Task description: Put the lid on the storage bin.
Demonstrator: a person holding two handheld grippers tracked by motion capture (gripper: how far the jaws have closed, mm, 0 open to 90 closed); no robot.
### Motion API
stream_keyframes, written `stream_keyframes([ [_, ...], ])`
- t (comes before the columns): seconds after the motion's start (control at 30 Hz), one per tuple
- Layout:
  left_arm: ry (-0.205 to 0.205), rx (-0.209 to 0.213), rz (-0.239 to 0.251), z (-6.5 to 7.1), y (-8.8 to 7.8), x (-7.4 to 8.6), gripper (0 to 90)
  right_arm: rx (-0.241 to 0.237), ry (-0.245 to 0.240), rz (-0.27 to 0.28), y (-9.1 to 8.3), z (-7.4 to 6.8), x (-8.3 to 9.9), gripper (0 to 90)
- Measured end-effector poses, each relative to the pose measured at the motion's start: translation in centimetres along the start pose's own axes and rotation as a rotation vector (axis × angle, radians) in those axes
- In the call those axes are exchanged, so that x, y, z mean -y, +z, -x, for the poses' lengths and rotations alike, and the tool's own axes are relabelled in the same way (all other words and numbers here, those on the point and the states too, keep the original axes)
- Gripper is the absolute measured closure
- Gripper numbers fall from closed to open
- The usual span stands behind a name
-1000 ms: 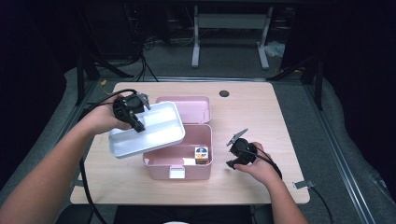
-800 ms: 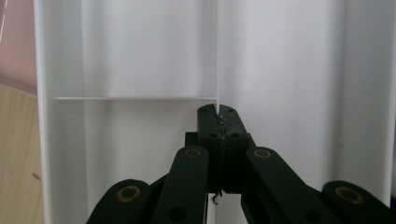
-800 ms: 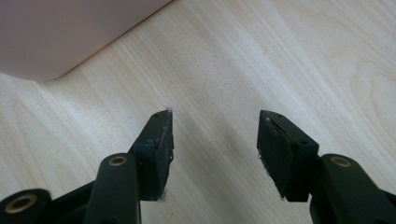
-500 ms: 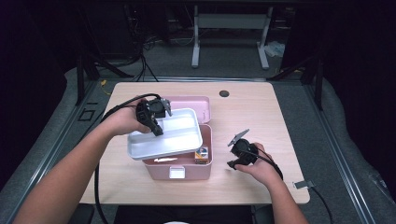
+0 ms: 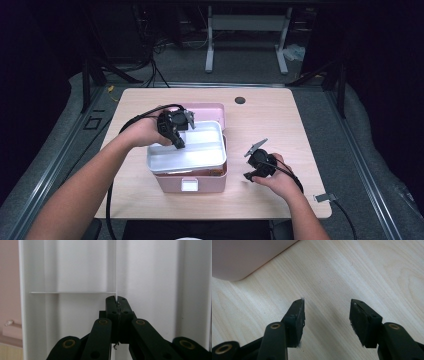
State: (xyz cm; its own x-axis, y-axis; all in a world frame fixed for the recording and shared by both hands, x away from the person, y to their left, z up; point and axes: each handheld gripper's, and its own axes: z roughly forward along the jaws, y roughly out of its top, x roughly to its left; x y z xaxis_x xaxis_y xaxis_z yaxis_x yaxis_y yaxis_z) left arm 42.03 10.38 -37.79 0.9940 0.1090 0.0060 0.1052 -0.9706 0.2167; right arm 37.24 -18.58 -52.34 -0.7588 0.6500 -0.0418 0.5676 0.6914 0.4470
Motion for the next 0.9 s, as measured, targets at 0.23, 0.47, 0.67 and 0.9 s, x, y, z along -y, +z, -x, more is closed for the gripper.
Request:
stream_keyframes([
  [0.23,0.015,0.002,-0.006,0.0,0.9,-0.3,89.6,0.009,0.000,-0.008,0.0,0.1,0.0,45.8],
  [0.47,0.049,0.010,-0.011,0.1,1.6,-0.6,89.4,0.002,0.001,-0.002,0.1,0.1,0.1,45.8],
  [0.67,0.075,0.006,-0.018,0.4,1.9,-0.7,89.4,0.001,0.004,-0.005,0.1,0.2,0.1,45.8],
  [0.9,0.083,0.014,-0.011,0.3,2.2,-0.7,89.2,0.009,0.006,-0.008,0.2,0.2,0.0,45.8],
])
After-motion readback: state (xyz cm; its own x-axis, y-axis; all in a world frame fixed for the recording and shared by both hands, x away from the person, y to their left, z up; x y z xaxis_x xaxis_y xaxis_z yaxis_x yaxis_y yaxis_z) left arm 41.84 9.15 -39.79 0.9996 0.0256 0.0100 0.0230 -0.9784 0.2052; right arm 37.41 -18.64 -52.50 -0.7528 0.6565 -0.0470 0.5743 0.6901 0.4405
